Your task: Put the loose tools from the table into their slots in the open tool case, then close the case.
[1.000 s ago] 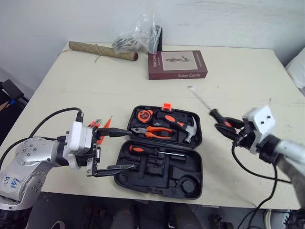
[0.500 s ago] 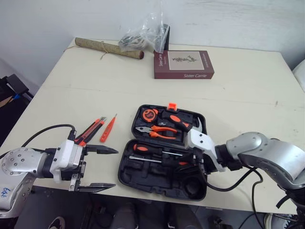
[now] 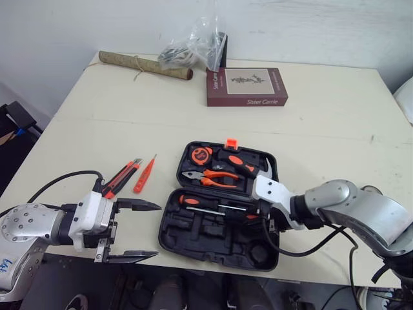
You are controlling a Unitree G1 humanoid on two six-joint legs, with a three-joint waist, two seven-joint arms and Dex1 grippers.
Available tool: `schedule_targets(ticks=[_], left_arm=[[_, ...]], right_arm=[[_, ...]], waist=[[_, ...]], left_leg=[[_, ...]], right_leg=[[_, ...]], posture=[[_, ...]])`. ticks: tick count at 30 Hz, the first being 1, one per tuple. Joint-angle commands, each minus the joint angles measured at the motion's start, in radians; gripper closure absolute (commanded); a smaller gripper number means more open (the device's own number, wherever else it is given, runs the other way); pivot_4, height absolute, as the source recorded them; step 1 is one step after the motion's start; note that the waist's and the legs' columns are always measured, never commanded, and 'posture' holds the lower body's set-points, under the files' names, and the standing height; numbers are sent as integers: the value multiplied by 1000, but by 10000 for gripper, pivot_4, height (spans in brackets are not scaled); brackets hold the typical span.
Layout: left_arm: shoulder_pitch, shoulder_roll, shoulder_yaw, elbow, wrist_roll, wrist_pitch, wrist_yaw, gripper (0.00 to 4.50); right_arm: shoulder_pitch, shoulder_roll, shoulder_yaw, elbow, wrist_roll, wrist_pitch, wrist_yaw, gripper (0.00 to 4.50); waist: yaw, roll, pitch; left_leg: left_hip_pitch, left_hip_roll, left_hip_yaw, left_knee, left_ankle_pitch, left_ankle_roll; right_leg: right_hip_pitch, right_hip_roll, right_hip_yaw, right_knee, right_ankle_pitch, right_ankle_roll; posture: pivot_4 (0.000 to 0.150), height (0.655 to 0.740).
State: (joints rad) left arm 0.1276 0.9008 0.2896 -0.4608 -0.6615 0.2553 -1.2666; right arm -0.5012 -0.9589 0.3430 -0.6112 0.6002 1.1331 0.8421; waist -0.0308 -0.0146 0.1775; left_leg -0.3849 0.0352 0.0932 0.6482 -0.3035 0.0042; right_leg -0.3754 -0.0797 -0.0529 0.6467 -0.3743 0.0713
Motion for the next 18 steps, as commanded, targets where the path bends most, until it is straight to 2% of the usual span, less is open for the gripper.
schedule_targets(ticks=[1,18], left_arm=[[0,-1,5,-27,-6,-1,6,0],[-1,1,-3,-33,-15,25,35,0]], right_arm=[[9,-35,-13,-14,-11,8,17,34520],[40,-17,-20,4,-4,54,2,34520]], waist=[[0,0,0],[0,-1,-1]], left_leg=[[0,0,0,0,0,0],[0,0,0,1,0,0]], right_leg=[[0,0,0,0,0,0],[0,0,0,1,0,0]], posture=[[1500,7400],[1500,7400]])
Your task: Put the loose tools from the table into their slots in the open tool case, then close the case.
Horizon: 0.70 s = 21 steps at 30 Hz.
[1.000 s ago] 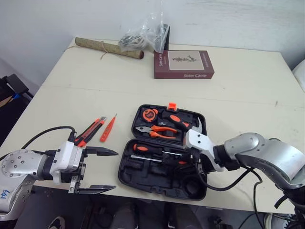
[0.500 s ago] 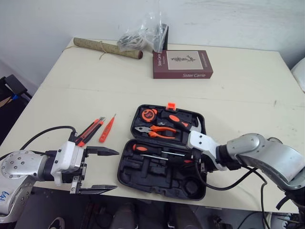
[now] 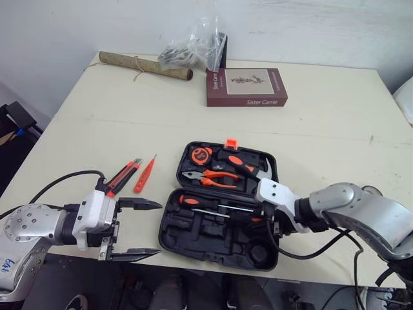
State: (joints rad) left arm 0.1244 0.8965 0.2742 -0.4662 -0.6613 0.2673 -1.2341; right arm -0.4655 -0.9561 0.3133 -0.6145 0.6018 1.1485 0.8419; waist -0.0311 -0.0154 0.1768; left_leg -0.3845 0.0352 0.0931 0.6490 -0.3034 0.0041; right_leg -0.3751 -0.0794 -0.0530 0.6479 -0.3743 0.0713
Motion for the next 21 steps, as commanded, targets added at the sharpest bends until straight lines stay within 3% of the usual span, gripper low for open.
schedule_targets(ticks=[1,8,14,21], left_arm=[[2,6,14,-27,-17,15,2,0],[3,0,22,-28,-20,27,2,0],[5,-1,29,-29,-17,25,6,0],[18,2,44,-35,-23,35,9,0]], right_arm=[[2,-16,-2,10,4,46,5,34520],[-26,2,-22,43,8,24,28,34520],[-3,-12,-12,48,-1,-18,66,7343],[-17,-62,-151,40,122,5,171,7343]], waist=[[1,0,0],[1,0,0],[1,0,0],[1,0,0]], left_leg=[[0,0,0,0,0,0],[0,0,0,0,0,0],[0,0,0,1,0,0],[0,0,0,1,0,0]], right_leg=[[0,0,0,0,0,0],[0,0,0,0,0,0],[0,0,0,0,0,0],[0,0,0,1,0,0]], posture=[[1500,7400],[1500,7400],[1500,7400],[1500,7400]])
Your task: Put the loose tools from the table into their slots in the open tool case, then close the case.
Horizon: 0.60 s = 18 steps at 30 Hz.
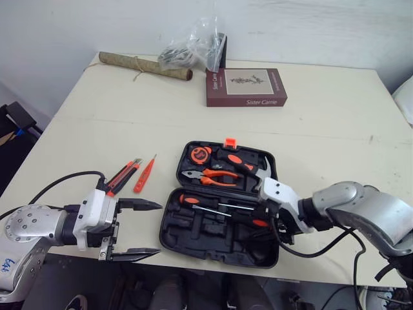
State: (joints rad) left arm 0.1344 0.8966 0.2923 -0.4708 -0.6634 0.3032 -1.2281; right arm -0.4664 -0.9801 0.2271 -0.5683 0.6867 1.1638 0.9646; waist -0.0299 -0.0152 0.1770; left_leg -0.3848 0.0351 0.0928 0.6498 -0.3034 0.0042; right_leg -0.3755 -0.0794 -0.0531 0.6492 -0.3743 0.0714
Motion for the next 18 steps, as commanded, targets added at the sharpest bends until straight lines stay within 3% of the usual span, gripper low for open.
schedule_targets(ticks=[1,5,7,10,16,18], left_arm=[[8,1,26,-32,-20,0,4,0],[-10,-4,19,-23,-12,-8,7,0],[-25,-6,15,-12,-8,-15,7,0],[-53,-10,3,0,-7,-15,11,0],[-83,-8,-13,2,-11,-1,1,0],[-87,-2,-18,-1,-16,9,-4,0]], right_arm=[[-9,-57,-74,14,21,-38,62,7343],[69,-127,-113,80,-68,-279,176,7343],[98,-66,-167,103,-41,-360,187,7343],[135,98,-249,106,63,-410,146,14520],[229,212,-128,132,-163,-699,143,43877],[233,220,-77,167,-242,-779,155,44635]], waist=[[0,0,0],[2,0,0],[2,0,0],[-3,-1,0],[2,-1,0],[1,-1,0]], left_leg=[[0,0,0,0,0,0],[0,0,0,1,0,1],[0,0,0,1,0,1],[0,0,0,1,0,0],[0,1,0,1,0,-1],[0,0,1,2,0,0]], right_leg=[[0,0,0,0,0,0],[1,0,0,-1,0,0],[1,0,0,-1,0,0],[1,1,0,-1,0,0],[0,1,0,5,0,0],[1,1,0,5,0,0]], posture=[[1500,7400],[1500,7400],[1500,7400],[1500,7400],[1500,7400],[1500,7400]])
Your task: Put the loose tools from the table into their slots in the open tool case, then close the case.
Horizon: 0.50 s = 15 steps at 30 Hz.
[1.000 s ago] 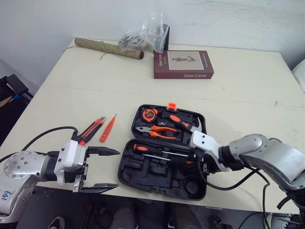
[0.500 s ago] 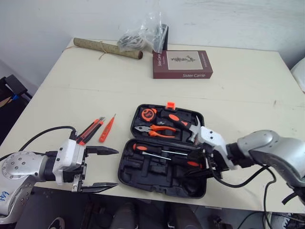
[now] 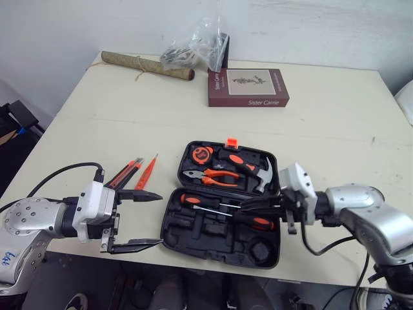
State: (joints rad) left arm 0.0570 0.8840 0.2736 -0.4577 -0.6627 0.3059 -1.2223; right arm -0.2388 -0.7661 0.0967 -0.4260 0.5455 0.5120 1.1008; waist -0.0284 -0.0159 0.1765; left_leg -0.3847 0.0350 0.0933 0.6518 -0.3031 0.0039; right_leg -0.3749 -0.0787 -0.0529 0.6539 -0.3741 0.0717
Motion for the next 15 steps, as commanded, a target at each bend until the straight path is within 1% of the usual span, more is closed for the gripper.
schedule_targets(ticks=[1,5,8,15], left_arm=[[-10,13,0,-16,-18,10,-11,0],[-3,17,13,-23,-16,22,-7,0],[2,20,19,-22,-10,20,-14,0],[2,22,24,-17,-1,13,-15,0]], right_arm=[[5,3,72,38,-129,-155,28,44635],[-2,43,103,101,-184,-201,0,44635],[9,70,98,123,-180,-191,-12,44635],[46,61,151,194,-272,-258,2,44635]], waist=[[0,0,0],[0,0,0],[-2,0,0],[0,0,0]], left_leg=[[0,0,0,1,0,0],[0,0,0,1,0,0],[0,0,0,1,0,0],[1,0,0,1,0,0]], right_leg=[[0,0,0,0,0,0],[0,0,0,0,0,0],[0,0,0,2,0,0],[0,0,0,2,0,0]], posture=[[1500,7400],[1500,7400],[1500,7400],[1500,7400]])
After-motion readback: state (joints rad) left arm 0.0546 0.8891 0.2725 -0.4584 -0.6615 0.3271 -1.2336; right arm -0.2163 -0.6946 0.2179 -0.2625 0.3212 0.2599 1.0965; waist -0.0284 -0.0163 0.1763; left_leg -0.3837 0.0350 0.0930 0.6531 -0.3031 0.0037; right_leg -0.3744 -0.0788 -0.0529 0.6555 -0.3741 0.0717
